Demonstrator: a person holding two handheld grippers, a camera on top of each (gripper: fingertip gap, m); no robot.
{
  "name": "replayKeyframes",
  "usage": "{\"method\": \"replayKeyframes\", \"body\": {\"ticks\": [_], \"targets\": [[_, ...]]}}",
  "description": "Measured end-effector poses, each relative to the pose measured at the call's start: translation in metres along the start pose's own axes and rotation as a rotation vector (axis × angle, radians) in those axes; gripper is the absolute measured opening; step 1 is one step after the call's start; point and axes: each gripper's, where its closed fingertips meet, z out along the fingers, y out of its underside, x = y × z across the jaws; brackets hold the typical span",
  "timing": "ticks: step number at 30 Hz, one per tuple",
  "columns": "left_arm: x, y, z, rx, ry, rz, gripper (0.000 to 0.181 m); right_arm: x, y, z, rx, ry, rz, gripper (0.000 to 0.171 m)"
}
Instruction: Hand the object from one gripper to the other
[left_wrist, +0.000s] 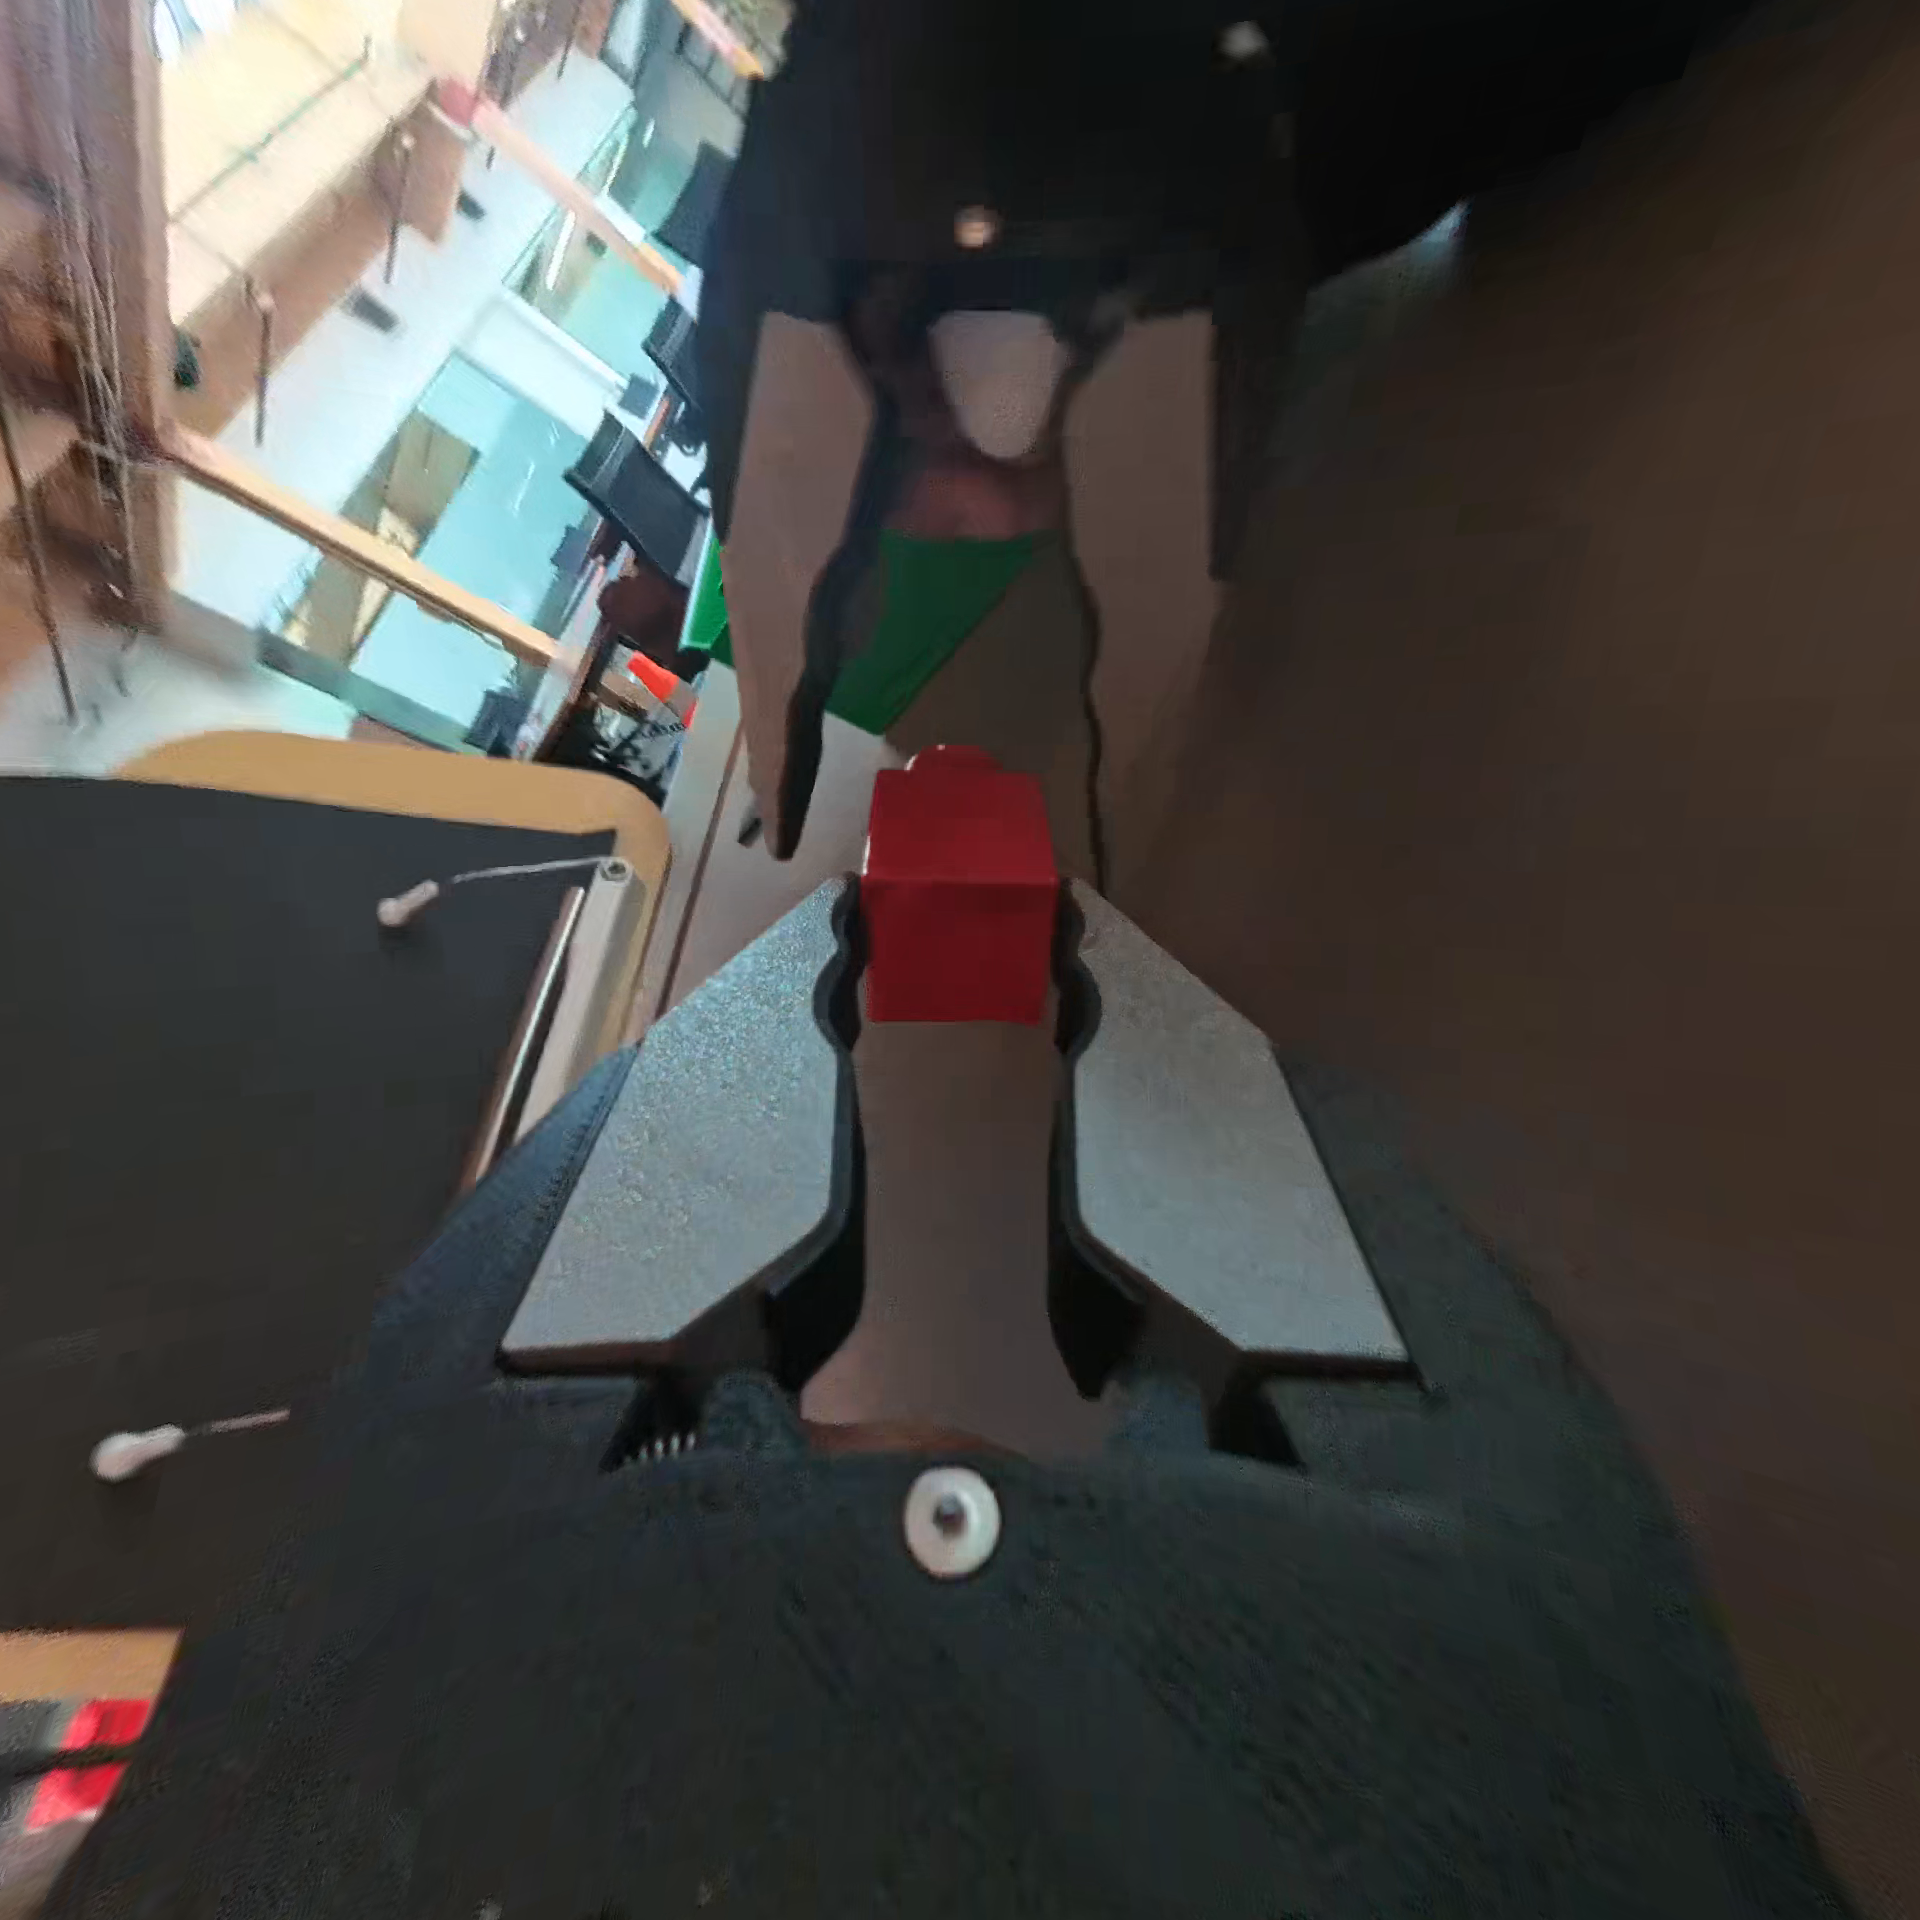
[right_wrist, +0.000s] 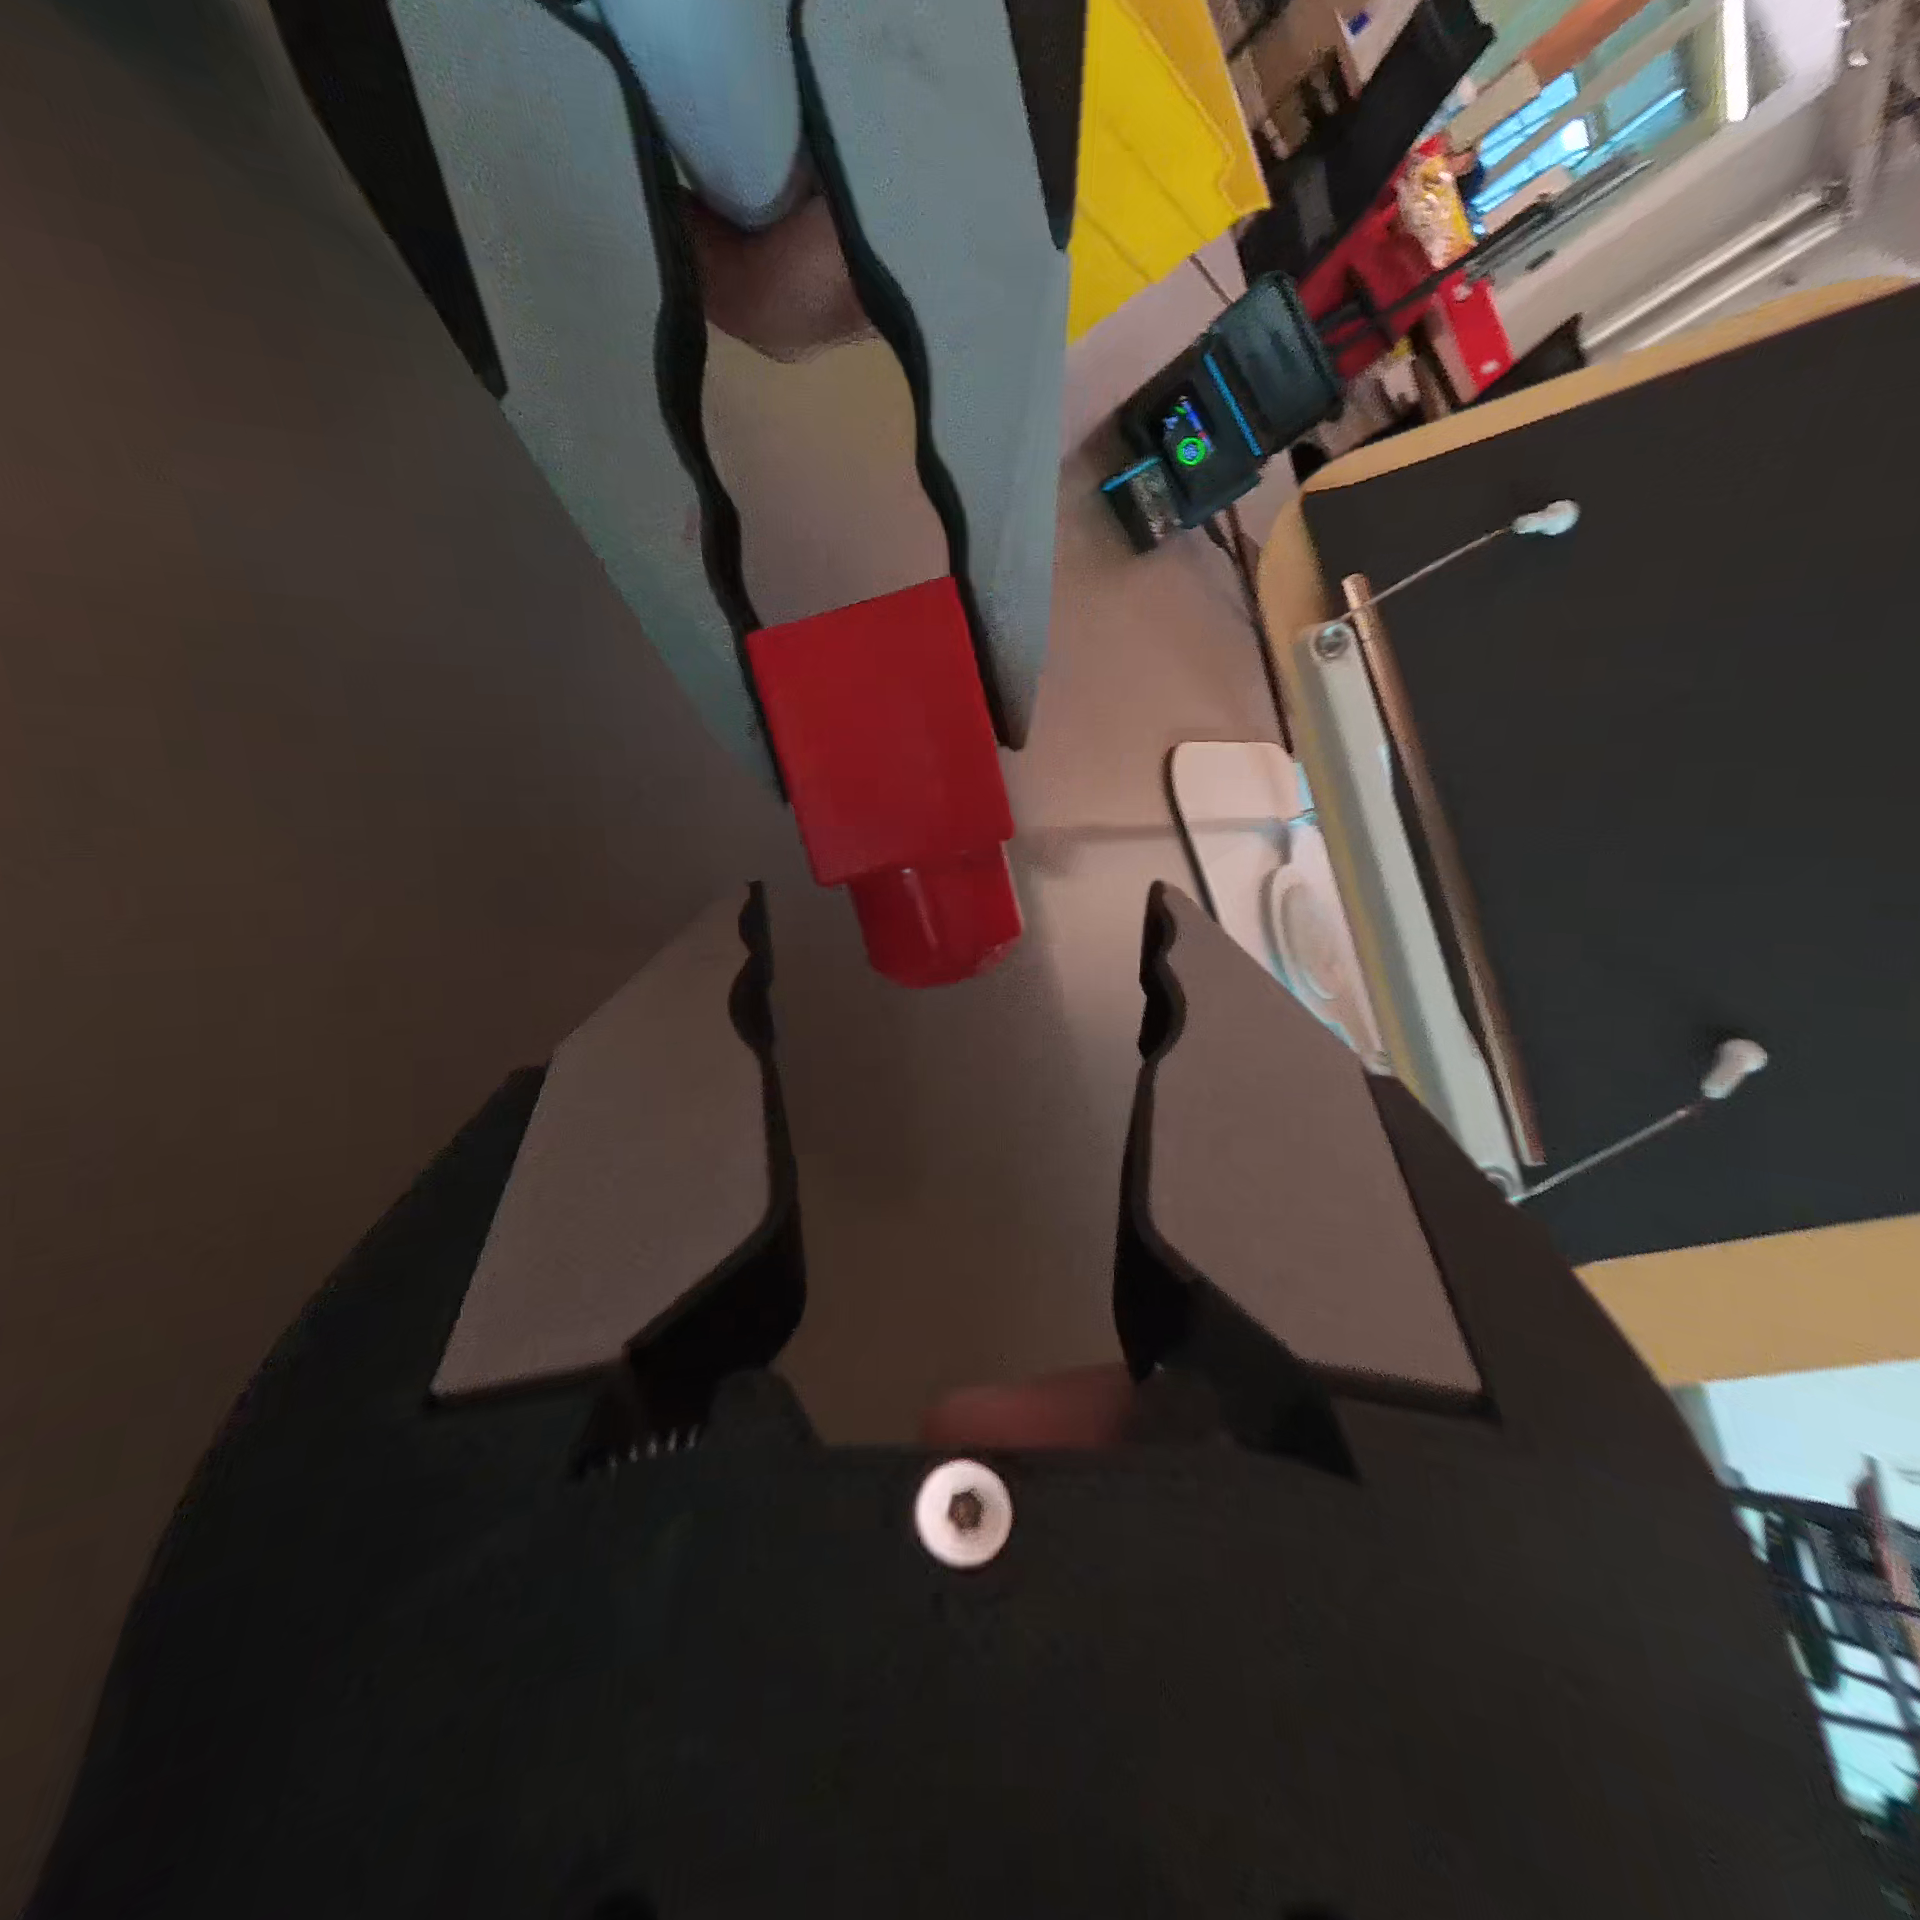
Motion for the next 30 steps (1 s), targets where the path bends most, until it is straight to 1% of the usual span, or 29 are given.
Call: {"method": "replayKeyframes", "body": {"ticks": [2,5,6,7,9,10,12,13,14,15,16,17,20,21,22,23,24,26,27,28,29,30], "targets": [[0.006,-0.004,0.002,0.008,0.013,0.038,0.033,-0.005,0.003,-0.002,0.008,-0.042,0.008,0.06],[0.012,-0.004,0.005,0.015,0.036,0.051,0.033,-0.017,0.004,0.0,-0.007,-0.085,-0.028,0.058],[0.014,-0.002,0.006,0.005,0.041,0.061,0.034,-0.022,0.003,0.001,-0.011,-0.099,-0.04,0.049],[0.016,0.002,0.007,-0.014,0.046,0.071,0.034,-0.024,0.003,0.002,-0.019,-0.101,-0.053,0.035],[0.01,0.009,0.009,-0.057,0.005,0.008,0.034,-0.018,0.007,0.004,-0.058,-0.044,-0.099,0.033],[0.003,0.014,0.011,-0.075,-0.024,-0.073,0.036,-0.011,0.008,0.005,-0.078,0.004,-0.116,0.032],[-0.009,0.026,0.013,-0.115,-0.033,-0.326,0.044,0.006,0.012,0.006,-0.119,0.112,-0.15,0.031],[-0.01,0.033,0.015,-0.142,-0.009,-0.476,0.053,0.013,0.014,0.005,-0.14,0.164,-0.174,0.032],[-0.003,0.032,0.017,-0.124,0.073,-0.623,0.071,0.019,0.016,0.005,-0.164,0.205,-0.197,0.031],[0.004,0.026,0.017,-0.091,0.164,-0.746,0.075,0.023,0.019,0.005,-0.192,0.233,-0.22,0.032],[0.007,0.023,0.016,-0.074,0.222,-0.836,0.075,0.025,0.021,0.006,-0.218,0.259,-0.25,0.032],[0.007,0.018,0.015,-0.04,0.254,-0.904,0.082,0.028,0.022,0.005,-0.238,0.286,-0.287,0.032],[-0.006,0.015,0.012,0.043,0.234,-1.017,0.071,0.03,0.014,0.002,-0.24,0.35,-0.391,0.031],[-0.007,0.016,0.012,0.045,0.229,-1.02,0.07,0.029,0.01,0.002,-0.23,0.358,-0.412,0.031],[-0.008,0.015,0.012,0.051,0.224,-1.009,0.065,0.027,0.006,0.002,-0.222,0.36,-0.425,0.032],[-0.008,0.012,0.011,0.068,0.222,-0.99,0.052,0.025,0.003,0.003,-0.212,0.363,-0.438,0.032],[-0.009,0.009,0.01,0.086,0.217,-0.958,0.034,0.023,0.0,0.003,-0.202,0.367,-0.445,0.032],[-0.013,0.012,0.01,0.06,0.154,-0.842,0.032,0.023,-0.001,0.004,-0.193,0.369,-0.424,0.036],[-0.019,0.016,0.009,0.036,0.088,-0.757,0.033,0.022,0.002,0.006,-0.187,0.344,-0.388,0.041],[-0.025,0.019,0.007,0.027,0.025,-0.67,0.032,0.021,0.006,0.007,-0.173,0.304,-0.322,0.049],[-0.026,0.014,0.005,0.044,0.001,-0.591,0.032,0.019,0.009,0.008,-0.151,0.247,-0.227,0.058],[-0.025,0.007,0.002,0.077,-0.007,-0.501,0.032,0.015,0.011,0.008,-0.115,0.168,-0.113,0.06]]}}
